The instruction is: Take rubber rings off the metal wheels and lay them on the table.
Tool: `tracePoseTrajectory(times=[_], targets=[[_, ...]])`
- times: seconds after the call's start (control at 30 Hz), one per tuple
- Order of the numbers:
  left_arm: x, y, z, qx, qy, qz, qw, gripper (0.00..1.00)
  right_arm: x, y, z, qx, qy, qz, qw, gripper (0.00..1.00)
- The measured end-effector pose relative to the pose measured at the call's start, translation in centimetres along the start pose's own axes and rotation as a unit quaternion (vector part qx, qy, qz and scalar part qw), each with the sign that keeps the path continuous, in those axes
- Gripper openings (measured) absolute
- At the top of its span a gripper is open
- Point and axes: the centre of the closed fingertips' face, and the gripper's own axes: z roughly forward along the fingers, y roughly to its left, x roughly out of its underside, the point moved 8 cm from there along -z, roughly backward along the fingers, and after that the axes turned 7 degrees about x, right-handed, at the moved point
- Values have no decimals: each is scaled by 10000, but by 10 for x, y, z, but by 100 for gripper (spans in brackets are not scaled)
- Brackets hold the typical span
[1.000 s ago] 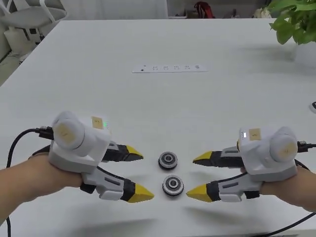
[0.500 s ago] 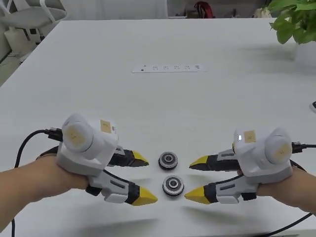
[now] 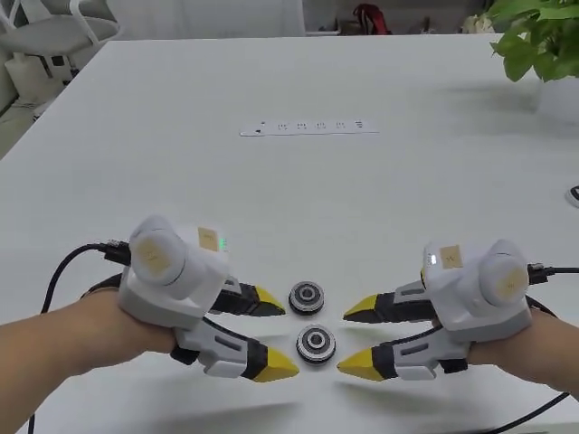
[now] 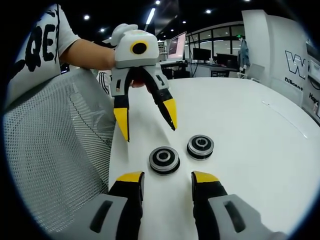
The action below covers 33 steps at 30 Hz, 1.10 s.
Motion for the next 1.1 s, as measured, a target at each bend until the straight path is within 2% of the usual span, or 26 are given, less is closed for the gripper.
tracePoseTrajectory(times=[0.63, 1.1], targets=[[-7, 1, 17, 95, -12, 37, 9999, 34, 1, 0, 3, -31, 27, 12, 10000, 33], [-7, 3, 25, 15, -44, -26, 10000, 25, 4, -1, 2, -26, 61, 66, 10000, 33]])
